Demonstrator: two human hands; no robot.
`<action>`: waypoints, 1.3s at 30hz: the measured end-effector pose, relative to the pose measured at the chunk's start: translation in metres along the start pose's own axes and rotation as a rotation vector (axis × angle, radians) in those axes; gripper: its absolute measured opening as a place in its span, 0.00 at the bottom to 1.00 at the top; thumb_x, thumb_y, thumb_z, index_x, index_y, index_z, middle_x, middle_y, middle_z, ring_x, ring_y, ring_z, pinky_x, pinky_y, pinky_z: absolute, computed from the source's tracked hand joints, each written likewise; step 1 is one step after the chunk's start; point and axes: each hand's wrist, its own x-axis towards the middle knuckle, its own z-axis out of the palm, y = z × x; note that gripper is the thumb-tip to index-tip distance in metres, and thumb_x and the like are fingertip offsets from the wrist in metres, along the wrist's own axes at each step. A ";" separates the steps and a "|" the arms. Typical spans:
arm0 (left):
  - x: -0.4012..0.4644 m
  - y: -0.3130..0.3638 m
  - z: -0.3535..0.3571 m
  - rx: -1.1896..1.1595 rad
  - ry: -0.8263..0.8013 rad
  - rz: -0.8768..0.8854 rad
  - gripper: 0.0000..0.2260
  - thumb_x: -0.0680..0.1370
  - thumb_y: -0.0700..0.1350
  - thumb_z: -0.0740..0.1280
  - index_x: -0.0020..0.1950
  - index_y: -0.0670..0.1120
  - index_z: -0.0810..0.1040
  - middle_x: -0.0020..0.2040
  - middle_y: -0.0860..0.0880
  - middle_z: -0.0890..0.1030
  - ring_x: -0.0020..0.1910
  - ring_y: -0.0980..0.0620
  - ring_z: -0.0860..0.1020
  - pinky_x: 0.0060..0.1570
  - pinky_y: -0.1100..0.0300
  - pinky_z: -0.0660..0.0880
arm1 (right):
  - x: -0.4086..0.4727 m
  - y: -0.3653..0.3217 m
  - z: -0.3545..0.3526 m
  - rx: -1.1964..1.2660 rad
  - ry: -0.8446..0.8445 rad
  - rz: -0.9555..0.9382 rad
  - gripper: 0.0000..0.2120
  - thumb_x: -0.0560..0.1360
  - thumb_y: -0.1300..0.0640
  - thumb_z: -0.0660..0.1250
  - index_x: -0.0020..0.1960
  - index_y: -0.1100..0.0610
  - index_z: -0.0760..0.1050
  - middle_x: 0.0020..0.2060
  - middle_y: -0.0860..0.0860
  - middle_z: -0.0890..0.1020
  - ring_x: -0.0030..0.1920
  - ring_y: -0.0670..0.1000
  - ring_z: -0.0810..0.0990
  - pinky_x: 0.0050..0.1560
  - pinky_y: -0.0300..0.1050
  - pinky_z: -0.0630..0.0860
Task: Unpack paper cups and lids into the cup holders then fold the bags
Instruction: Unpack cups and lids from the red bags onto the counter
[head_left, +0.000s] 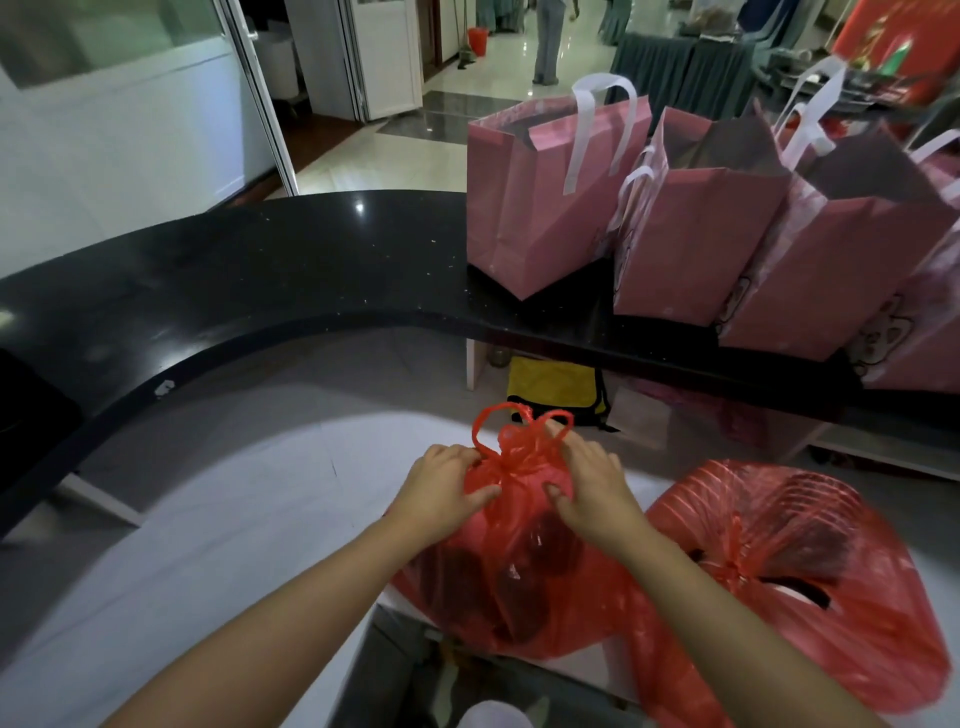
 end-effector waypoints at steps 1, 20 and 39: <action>0.002 0.002 0.002 0.000 0.043 0.016 0.15 0.77 0.58 0.69 0.61 0.53 0.81 0.56 0.54 0.82 0.57 0.49 0.75 0.60 0.53 0.72 | 0.008 -0.002 0.004 -0.030 -0.034 -0.001 0.33 0.76 0.51 0.70 0.77 0.44 0.62 0.68 0.41 0.72 0.62 0.50 0.69 0.57 0.47 0.62; -0.025 -0.064 -0.033 -0.402 0.297 -0.282 0.16 0.78 0.39 0.66 0.65 0.49 0.77 0.60 0.49 0.79 0.61 0.48 0.76 0.62 0.51 0.73 | -0.054 0.068 -0.026 0.111 0.295 0.130 0.30 0.66 0.75 0.70 0.66 0.59 0.77 0.57 0.55 0.80 0.54 0.58 0.80 0.58 0.52 0.77; -0.019 -0.023 0.001 0.601 -0.323 0.435 0.16 0.79 0.48 0.58 0.64 0.55 0.78 0.57 0.53 0.79 0.59 0.47 0.77 0.58 0.50 0.69 | -0.042 0.019 -0.011 -0.276 -0.196 -0.216 0.14 0.80 0.51 0.63 0.64 0.47 0.78 0.53 0.45 0.81 0.56 0.53 0.76 0.57 0.48 0.64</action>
